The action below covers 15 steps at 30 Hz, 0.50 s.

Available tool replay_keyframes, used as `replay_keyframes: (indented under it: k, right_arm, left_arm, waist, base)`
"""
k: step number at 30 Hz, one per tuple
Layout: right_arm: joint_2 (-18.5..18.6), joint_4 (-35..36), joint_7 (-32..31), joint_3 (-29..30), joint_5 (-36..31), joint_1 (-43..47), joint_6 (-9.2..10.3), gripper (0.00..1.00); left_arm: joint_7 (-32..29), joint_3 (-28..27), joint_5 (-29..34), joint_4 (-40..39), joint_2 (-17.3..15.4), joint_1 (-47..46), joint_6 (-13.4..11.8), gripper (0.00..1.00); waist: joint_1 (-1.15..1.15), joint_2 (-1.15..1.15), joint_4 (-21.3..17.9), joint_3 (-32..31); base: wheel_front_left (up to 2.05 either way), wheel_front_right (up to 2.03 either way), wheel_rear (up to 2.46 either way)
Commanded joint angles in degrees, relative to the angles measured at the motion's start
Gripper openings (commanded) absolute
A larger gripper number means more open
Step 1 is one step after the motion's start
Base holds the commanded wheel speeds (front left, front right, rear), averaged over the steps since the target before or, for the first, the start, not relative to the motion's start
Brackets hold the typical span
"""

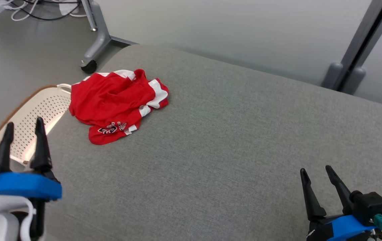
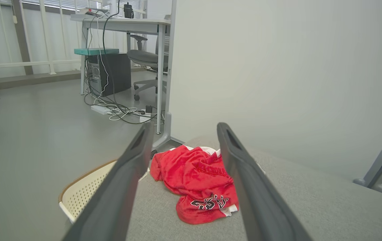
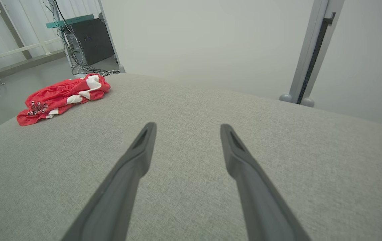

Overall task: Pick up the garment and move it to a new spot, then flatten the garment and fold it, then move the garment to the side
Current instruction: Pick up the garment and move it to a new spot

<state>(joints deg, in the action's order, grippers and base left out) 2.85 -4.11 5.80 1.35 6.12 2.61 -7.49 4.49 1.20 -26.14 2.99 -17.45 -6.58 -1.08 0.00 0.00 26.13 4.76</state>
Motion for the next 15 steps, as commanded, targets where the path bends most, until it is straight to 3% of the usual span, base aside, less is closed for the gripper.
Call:
replay_keyframes:
  k: [1, 10, 15]
  right_arm:
    - [0.09, 0.58, -0.29, -0.16, -0.31, -0.98, -0.01, 1.0]
    - [2.39, 4.97, -2.74, -3.7, -2.67, -6.77, -0.02, 1.0]
    - [3.41, 6.42, -3.25, -6.49, -2.3, -10.22, -0.02, 1.0]
  left_arm:
    - [-2.78, -0.83, -0.93, -0.57, -1.04, -2.24, -0.58, 1.0]
    - [-24.43, -5.38, -8.57, 6.42, -8.79, -16.86, -2.84, 1.0]
    - [-30.95, -8.56, -9.98, 12.08, -12.95, -20.15, -6.21, 1.0]
  waist:
    - [0.0, 0.0, -0.61, 1.11]
    - [0.0, 0.0, -8.9, 12.56]
    - [0.0, 0.0, -15.74, 18.45]
  base:
    - [0.0, 0.0, 0.0]
    - [0.0, 0.0, 0.0]
    - [0.0, 0.0, 0.0]
